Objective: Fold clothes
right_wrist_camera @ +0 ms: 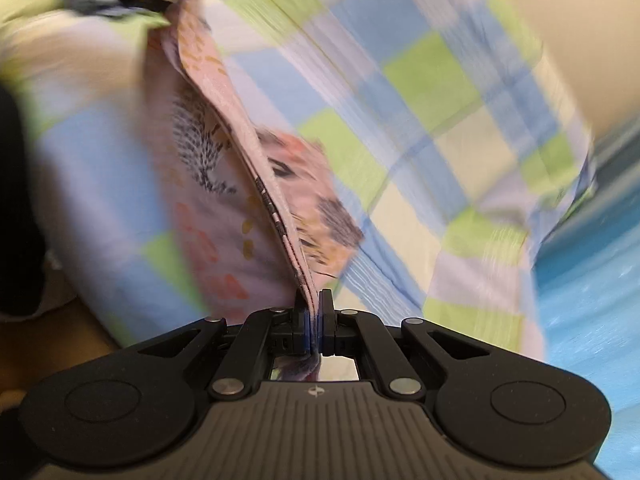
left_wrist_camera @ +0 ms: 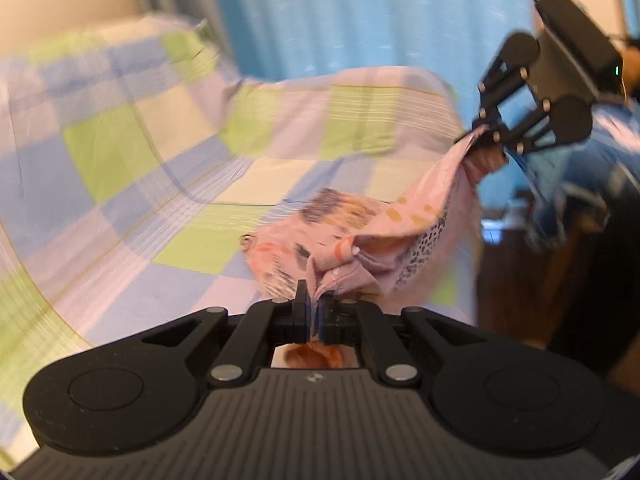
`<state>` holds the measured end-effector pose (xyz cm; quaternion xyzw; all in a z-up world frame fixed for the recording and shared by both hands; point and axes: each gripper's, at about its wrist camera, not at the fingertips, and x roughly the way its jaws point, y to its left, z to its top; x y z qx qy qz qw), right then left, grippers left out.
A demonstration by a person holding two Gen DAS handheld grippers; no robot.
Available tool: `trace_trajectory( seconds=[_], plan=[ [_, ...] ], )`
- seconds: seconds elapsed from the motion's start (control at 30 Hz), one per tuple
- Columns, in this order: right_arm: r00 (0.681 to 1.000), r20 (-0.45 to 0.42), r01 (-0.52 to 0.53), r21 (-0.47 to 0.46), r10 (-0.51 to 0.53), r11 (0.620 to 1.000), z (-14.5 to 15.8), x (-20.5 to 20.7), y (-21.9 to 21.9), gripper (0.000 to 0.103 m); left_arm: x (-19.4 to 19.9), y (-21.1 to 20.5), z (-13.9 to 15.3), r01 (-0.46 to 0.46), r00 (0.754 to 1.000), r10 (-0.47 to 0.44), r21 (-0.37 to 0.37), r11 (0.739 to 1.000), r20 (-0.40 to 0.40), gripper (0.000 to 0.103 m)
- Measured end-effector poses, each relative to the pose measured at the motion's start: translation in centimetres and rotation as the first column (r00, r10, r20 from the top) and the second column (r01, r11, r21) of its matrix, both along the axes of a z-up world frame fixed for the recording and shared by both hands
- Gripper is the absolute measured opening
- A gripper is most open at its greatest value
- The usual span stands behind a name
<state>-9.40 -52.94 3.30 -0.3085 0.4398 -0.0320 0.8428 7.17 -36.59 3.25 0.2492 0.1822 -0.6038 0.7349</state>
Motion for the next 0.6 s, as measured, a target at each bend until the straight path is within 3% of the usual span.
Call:
trace_trajectory(
  seconds=[0.13, 0.23, 0.3, 0.37, 0.5, 0.6],
  plan=[
    [0.99, -0.082, 0.127, 0.223, -0.111, 0.967, -3.4, 7.6, -6.8, 0.002, 8.0, -5.2, -3.2, -0.094, 0.974, 0.104, 0.056, 0.994, -0.2, 0.002],
    [0.974, -0.076, 0.227, 0.37, -0.214, 0.901, -6.1, 9.0, -10.0, 0.018, 11.2, -6.8, -5.8, -0.136, 0.942, 0.156, 0.089, 0.987, -0.296, 0.003],
    [0.957, -0.029, 0.269, 0.453, -0.288, 0.85, -6.8, 8.0, -11.3, 0.036, 11.9, -6.7, -6.6, -0.162, 0.924, 0.181, 0.085, 0.983, -0.337, 0.004],
    [0.924, 0.02, 0.309, 0.549, -0.381, 0.777, -7.2, 6.3, -12.8, 0.036, 12.2, -6.3, -7.0, -0.188, 0.906, 0.201, 0.071, 0.98, -0.372, 0.007],
    [0.82, 0.084, 0.296, 0.785, -0.566, 0.544, -8.5, 1.9, -14.8, 0.042, 12.7, -5.5, -7.8, -0.242, 0.866, 0.238, 0.047, 0.969, -0.44, 0.01],
    [0.757, 0.121, 0.249, 0.855, -0.642, 0.455, -10.1, 0.4, -15.1, 0.048, 12.9, -5.0, -8.3, -0.282, 0.836, 0.264, 0.035, 0.959, -0.481, 0.01]
  ],
)
